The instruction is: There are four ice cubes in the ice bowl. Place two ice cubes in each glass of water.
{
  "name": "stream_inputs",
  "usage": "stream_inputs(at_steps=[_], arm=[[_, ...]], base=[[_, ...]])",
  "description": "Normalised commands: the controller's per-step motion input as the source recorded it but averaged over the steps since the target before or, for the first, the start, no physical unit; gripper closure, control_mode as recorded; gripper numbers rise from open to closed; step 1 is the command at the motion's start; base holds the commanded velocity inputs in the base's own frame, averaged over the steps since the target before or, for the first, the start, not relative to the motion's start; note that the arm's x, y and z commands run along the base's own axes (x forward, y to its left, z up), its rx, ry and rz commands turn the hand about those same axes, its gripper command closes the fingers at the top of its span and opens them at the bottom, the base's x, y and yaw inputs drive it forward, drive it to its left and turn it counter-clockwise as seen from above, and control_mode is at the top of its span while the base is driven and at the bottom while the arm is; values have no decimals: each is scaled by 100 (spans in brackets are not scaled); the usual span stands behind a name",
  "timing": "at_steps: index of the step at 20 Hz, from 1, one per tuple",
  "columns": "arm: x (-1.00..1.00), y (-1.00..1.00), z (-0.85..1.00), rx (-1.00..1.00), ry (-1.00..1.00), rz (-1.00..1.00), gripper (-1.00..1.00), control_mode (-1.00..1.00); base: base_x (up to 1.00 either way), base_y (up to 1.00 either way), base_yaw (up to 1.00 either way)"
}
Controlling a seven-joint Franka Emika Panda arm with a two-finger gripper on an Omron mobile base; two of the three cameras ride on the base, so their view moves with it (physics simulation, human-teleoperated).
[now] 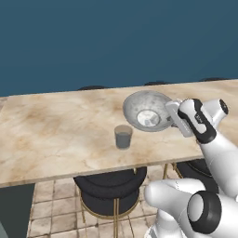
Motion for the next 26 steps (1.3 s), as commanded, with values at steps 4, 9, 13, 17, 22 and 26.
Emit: stream_inputs(at_steps=[4,9,13,17,22,26], arm=[[0,0,0,0,0,0,100,100],[0,0,0,0,0,0,100,100],[0,0,0,0,0,0,100,100],[0,0,0,0,0,0,100,100],[8,7,0,-1,1,-1,100,-100],[26,39,4,-5,0,0,100,-100]], base=[[5,-42,0],[13,-21,-2],[77,6,-7],[76,22,-11],[31,19,-4],[0,0,0]])
